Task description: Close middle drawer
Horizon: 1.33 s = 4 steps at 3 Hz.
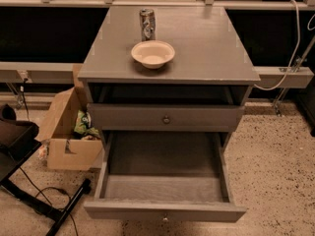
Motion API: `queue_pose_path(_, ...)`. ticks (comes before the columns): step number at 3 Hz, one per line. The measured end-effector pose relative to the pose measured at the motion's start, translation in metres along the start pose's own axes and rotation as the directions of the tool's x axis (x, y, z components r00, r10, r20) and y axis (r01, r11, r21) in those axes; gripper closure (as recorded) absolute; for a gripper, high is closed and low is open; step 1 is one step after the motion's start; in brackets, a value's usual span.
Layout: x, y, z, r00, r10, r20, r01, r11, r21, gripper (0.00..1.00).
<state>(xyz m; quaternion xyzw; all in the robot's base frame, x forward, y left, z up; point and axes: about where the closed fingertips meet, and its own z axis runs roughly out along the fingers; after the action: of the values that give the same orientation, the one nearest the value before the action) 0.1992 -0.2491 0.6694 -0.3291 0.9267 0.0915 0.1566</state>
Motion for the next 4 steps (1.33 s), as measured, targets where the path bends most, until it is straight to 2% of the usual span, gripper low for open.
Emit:
queue_pose_path(1, 0.000, 0.002, 0.004, 1.000, -0.002, -0.004, 0.002, 1.0000, -0.009, 1.00)
queue_pose_path(2, 0.003, 0.015, 0.043, 1.000, -0.001, -0.021, -0.001, 0.9984, -0.056, 1.00)
queue_pose_path(3, 0.017, 0.057, 0.121, 0.997, -0.021, -0.072, 0.009, 0.9864, -0.164, 1.00)
queue_pose_path(4, 0.026, 0.091, 0.182, 0.990, -0.067, -0.123, 0.036, 0.9698, -0.241, 1.00)
